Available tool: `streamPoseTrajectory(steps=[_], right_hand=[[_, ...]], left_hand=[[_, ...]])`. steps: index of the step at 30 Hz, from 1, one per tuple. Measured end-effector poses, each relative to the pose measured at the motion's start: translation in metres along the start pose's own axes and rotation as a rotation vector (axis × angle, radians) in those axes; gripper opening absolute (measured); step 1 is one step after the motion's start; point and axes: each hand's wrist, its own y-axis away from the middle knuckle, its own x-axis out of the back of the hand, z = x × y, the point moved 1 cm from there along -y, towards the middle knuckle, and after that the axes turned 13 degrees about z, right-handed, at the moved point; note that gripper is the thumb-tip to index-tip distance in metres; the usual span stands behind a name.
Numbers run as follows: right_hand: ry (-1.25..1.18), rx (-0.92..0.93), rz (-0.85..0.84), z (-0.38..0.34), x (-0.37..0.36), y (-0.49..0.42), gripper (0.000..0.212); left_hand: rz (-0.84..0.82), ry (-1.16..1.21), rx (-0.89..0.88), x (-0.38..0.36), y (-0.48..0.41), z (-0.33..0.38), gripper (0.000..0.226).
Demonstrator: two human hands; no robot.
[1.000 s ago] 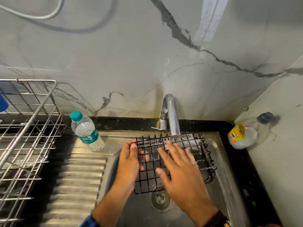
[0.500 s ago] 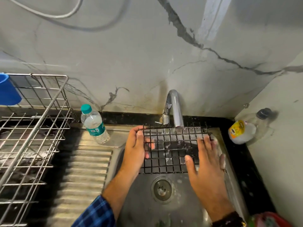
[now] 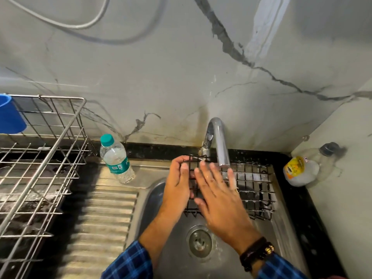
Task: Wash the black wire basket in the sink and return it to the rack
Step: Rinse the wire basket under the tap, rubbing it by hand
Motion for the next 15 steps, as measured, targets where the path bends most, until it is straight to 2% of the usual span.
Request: streamPoseTrajectory(steps=[1, 3, 6, 9, 11, 15], right_hand=[[0.0, 0.02, -0.004, 0.009, 0.001, 0.0, 0.065], [-0.012, -0.054, -0.005, 0.03, 0.006, 0.002, 0.062], [-0.025, -0.177, 0.102, 0.046, 0.025, -0.005, 0.048], [-0.086, -0.095, 0.134, 0.036, 0.034, -0.015, 0.034], [-0.108, -0.036, 0.052, 0.026, 0.038, -0.024, 0.03], [-0.165, -0.047, -0.188, 0.016, 0.039, -0.039, 0.038]], left_hand=[[0.017, 0.0, 0.012, 0.004, -0.004, 0.0, 0.02], [0.051, 0.004, 0.062, 0.013, -0.01, 0.004, 0.021], [0.06, -0.003, 0.113, 0.017, -0.018, 0.009, 0.021], [0.057, -0.03, 0.151, 0.009, -0.016, 0.011, 0.021], [0.061, -0.039, 0.181, 0.004, -0.014, 0.008, 0.021], [0.138, -0.034, 0.262, 0.002, -0.011, -0.003, 0.022]])
